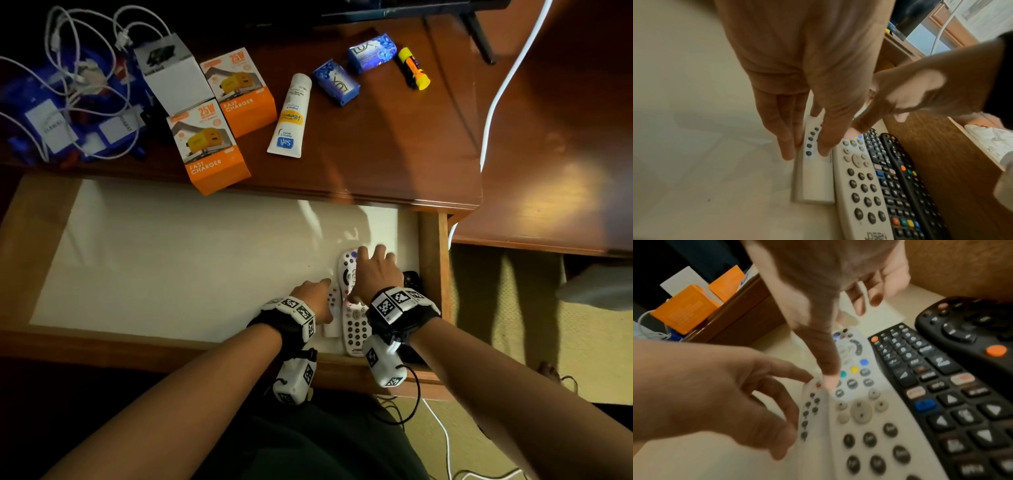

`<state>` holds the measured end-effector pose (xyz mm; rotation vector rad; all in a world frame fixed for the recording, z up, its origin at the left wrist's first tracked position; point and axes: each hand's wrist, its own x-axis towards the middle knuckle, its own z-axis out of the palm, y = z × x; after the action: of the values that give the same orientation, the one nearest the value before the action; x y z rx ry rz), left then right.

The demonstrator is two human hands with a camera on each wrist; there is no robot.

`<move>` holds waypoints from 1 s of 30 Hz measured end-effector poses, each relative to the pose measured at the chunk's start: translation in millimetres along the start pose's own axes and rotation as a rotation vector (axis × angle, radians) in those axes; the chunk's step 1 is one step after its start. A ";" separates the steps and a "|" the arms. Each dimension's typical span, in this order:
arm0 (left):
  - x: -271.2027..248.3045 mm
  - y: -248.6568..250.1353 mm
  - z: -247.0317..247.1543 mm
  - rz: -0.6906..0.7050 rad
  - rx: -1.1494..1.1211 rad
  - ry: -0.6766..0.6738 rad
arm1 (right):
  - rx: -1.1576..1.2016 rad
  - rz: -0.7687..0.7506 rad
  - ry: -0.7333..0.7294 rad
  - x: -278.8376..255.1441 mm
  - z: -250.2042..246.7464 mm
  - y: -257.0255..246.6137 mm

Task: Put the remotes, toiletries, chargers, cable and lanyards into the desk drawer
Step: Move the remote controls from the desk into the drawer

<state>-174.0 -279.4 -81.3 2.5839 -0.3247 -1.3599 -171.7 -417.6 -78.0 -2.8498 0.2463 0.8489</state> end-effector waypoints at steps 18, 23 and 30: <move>4.7 -4.2 -6.7 0.044 0.005 -0.111 | -0.043 -0.186 -0.061 17.8 -4.7 27.0; 5.9 0.9 -27.5 0.012 -0.023 -0.068 | 0.029 -0.205 -0.115 13.2 -17.8 34.7; -5.0 41.4 -115.2 0.210 -0.328 0.319 | 0.214 -0.217 -0.160 13.1 -118.8 45.1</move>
<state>-85.5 -308.7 -1.8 2.3609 -0.2823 -0.8345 -107.3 -486.4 8.3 -2.5379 0.0061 0.9368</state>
